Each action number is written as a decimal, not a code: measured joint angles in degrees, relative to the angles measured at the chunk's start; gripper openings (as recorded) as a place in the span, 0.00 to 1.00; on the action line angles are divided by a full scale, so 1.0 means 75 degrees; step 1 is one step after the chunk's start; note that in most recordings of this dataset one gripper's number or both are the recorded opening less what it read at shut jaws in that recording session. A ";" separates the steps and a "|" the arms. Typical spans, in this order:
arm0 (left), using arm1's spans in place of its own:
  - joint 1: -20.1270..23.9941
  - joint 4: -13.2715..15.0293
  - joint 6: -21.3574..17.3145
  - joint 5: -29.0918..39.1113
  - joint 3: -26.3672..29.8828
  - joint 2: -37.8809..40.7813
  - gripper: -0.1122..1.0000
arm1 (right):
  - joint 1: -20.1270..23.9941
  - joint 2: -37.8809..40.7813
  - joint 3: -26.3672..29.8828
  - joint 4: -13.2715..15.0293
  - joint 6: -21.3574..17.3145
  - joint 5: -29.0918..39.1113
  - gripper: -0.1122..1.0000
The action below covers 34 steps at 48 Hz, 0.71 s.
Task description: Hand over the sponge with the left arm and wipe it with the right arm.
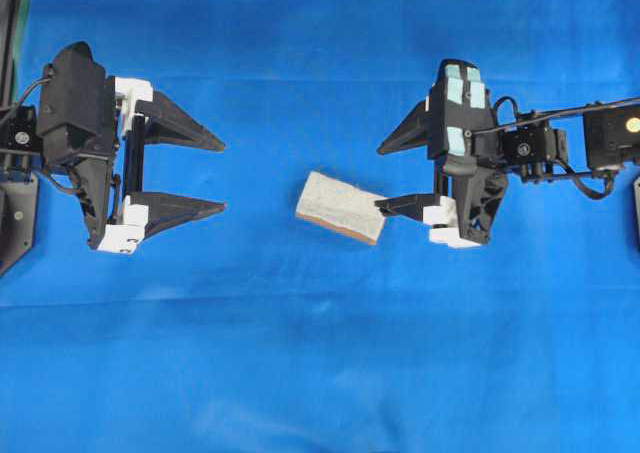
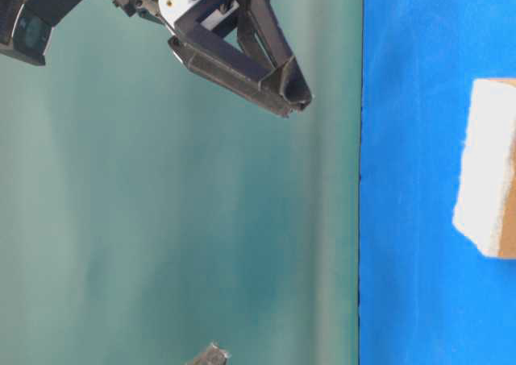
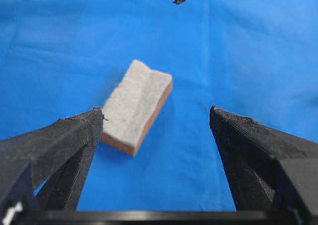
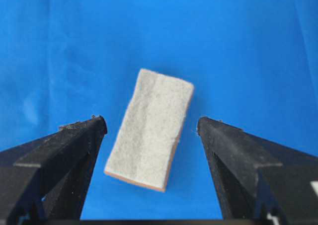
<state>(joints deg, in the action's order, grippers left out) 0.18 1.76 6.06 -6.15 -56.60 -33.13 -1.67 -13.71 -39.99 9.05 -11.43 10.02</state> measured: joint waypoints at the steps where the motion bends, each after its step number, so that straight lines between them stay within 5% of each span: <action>1: 0.0000 0.0000 0.0012 0.0000 0.0000 0.0000 0.85 | 0.0000 -0.0035 0.0000 0.0000 0.0000 0.0012 0.75; 34: 0.0000 0.0000 -0.0527 0.1793 -0.0281 -0.3187 0.85 | 0.0012 -0.4453 -0.1277 0.0047 0.0000 0.1125 0.75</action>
<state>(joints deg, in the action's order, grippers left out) 0.18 1.76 2.11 7.29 -58.71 -57.04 -1.58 -47.11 -49.57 9.40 -11.43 18.46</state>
